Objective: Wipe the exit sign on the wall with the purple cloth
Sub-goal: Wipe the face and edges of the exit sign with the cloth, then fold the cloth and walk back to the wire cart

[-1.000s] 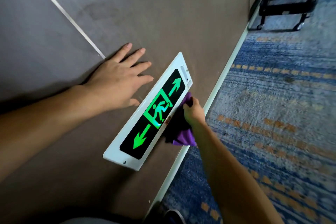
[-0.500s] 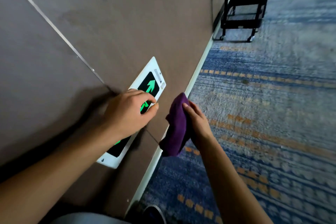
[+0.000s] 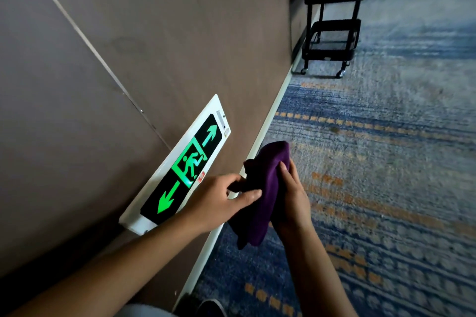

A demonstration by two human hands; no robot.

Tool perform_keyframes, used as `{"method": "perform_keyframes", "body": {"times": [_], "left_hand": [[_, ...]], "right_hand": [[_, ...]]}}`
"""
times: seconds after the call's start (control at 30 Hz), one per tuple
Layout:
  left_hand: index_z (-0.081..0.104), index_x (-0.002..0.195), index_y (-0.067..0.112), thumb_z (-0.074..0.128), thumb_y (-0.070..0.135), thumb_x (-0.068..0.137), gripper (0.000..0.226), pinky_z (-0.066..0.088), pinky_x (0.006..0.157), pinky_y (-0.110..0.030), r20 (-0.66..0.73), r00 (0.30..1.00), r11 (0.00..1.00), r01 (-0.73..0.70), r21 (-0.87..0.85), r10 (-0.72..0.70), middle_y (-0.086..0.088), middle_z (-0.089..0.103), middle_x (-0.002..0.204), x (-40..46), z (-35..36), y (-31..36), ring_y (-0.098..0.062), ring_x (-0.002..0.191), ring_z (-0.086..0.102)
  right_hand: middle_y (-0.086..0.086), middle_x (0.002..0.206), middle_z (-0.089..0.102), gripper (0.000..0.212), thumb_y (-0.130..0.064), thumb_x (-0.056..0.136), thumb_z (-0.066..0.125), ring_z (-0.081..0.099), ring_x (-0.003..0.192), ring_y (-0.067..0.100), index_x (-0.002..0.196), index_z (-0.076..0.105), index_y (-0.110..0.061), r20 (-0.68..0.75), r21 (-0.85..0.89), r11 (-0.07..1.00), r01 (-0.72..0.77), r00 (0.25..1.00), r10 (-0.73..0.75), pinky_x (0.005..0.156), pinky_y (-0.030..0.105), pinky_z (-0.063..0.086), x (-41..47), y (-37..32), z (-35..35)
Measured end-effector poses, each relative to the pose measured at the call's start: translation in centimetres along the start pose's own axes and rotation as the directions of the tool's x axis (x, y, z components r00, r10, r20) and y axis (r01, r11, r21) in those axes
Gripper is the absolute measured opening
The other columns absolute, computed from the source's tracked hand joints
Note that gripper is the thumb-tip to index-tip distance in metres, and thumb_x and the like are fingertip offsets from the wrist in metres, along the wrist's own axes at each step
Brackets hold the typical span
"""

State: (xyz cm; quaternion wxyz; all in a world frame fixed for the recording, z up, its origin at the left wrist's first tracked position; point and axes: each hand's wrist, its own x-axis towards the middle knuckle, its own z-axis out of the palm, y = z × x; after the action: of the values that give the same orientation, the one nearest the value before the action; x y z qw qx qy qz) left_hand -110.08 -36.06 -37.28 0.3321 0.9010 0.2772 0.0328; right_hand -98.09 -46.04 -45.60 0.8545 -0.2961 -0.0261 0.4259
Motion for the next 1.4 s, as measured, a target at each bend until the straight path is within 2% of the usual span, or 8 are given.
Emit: {"method": "perform_keyframes", "body": {"times": [0.3,0.47,0.67,0.77,0.93,1.13,1.3,1.4], "left_hand": [[0.071,0.106,0.022,0.067,0.042,0.094,0.024,0.062,0.078,-0.03,-0.122,0.987,0.958,0.063,-0.279,-0.1,0.006,0.076,0.097,2.1,0.9,-0.6,-0.009,0.093,0.072],[0.068,0.098,0.015,0.072,0.035,0.092,0.022,0.064,0.072,-0.031,-0.078,0.989,0.893,0.075,-0.444,-0.122,-0.002,0.075,0.092,3.4,2.2,0.7,-0.019,0.087,0.075],[0.067,0.108,0.016,0.07,0.054,0.088,0.043,0.06,0.089,-0.033,0.131,0.991,0.836,0.09,-0.542,-0.021,-0.009,0.074,0.106,3.1,2.5,1.7,-0.02,0.103,0.072],[0.066,0.113,0.02,0.076,0.044,0.087,0.037,0.06,0.09,-0.032,0.136,0.991,0.879,0.082,-0.469,-0.02,-0.003,0.076,0.106,3.4,2.5,1.9,-0.015,0.102,0.073],[0.07,0.103,0.011,0.077,0.034,0.083,0.031,0.058,0.082,-0.04,0.113,0.991,0.858,0.117,-0.501,-0.07,-0.016,0.075,0.1,3.6,1.2,0.8,-0.028,0.096,0.074],[0.059,0.097,0.011,0.062,0.014,0.099,0.005,0.047,0.079,-0.027,0.149,0.989,0.861,0.087,-0.501,-0.013,-0.005,0.063,0.094,3.8,1.1,0.1,-0.013,0.088,0.061],[0.057,0.109,0.0,0.062,0.017,0.099,0.02,0.047,0.083,-0.029,0.241,0.97,0.807,0.13,-0.576,0.016,-0.009,0.063,0.102,4.3,0.6,-0.2,-0.017,0.094,0.059],[0.062,0.103,0.013,0.062,0.017,0.098,0.007,0.052,0.072,-0.019,0.277,0.961,0.704,0.188,-0.684,0.013,0.0,0.069,0.092,4.6,-0.7,0.2,-0.01,0.085,0.065]], "right_hand": [[0.007,0.141,0.065,0.054,-0.013,0.097,0.065,0.063,0.128,0.029,0.147,0.052,-0.029,-0.048,-0.15,0.976,0.157,0.985,-0.166,0.107,0.046,0.052,-0.2,-1.7,1.0],[-0.01,0.133,0.069,0.052,-0.012,0.092,0.068,0.066,0.122,0.01,0.136,0.061,-0.04,-0.066,-0.309,0.903,0.297,0.941,-0.332,0.089,0.021,0.056,-1.1,-3.6,1.1],[-0.002,0.137,0.067,0.051,-0.008,0.097,0.063,0.066,0.125,0.02,0.142,0.058,-0.031,-0.134,-0.2,0.93,0.309,0.931,-0.339,0.104,0.041,0.053,-0.7,-4.5,0.6],[0.0,0.135,0.069,0.048,-0.007,0.098,0.062,0.067,0.123,0.021,0.14,0.059,-0.031,-0.166,-0.147,0.95,0.275,0.94,-0.298,0.101,0.039,0.055,-0.2,-4.0,0.2],[0.001,0.136,0.068,0.051,-0.011,0.094,0.071,0.067,0.122,0.014,0.142,0.057,-0.022,-0.131,-0.439,0.826,0.353,0.884,-0.448,0.093,0.024,0.056,-0.9,-2.8,-1.8],[-0.002,0.117,0.076,0.047,-0.025,0.09,0.079,0.074,0.105,0.011,0.134,0.063,-0.023,-0.197,-0.587,0.771,0.246,0.881,-0.431,0.078,0.021,0.059,-1.7,-1.3,-4.4],[-0.013,0.101,0.077,0.025,-0.03,0.098,0.068,0.07,0.093,-0.005,0.121,0.069,-0.02,-0.215,-0.755,0.637,0.155,0.859,-0.464,0.076,0.011,0.052,-1.4,-1.8,-5.8],[0.003,0.118,0.074,0.044,-0.044,0.1,0.06,0.069,0.11,0.013,0.13,0.066,-0.012,-0.227,-0.754,0.656,0.013,0.933,-0.279,0.094,0.032,0.055,-0.2,-3.5,-4.6]]}}
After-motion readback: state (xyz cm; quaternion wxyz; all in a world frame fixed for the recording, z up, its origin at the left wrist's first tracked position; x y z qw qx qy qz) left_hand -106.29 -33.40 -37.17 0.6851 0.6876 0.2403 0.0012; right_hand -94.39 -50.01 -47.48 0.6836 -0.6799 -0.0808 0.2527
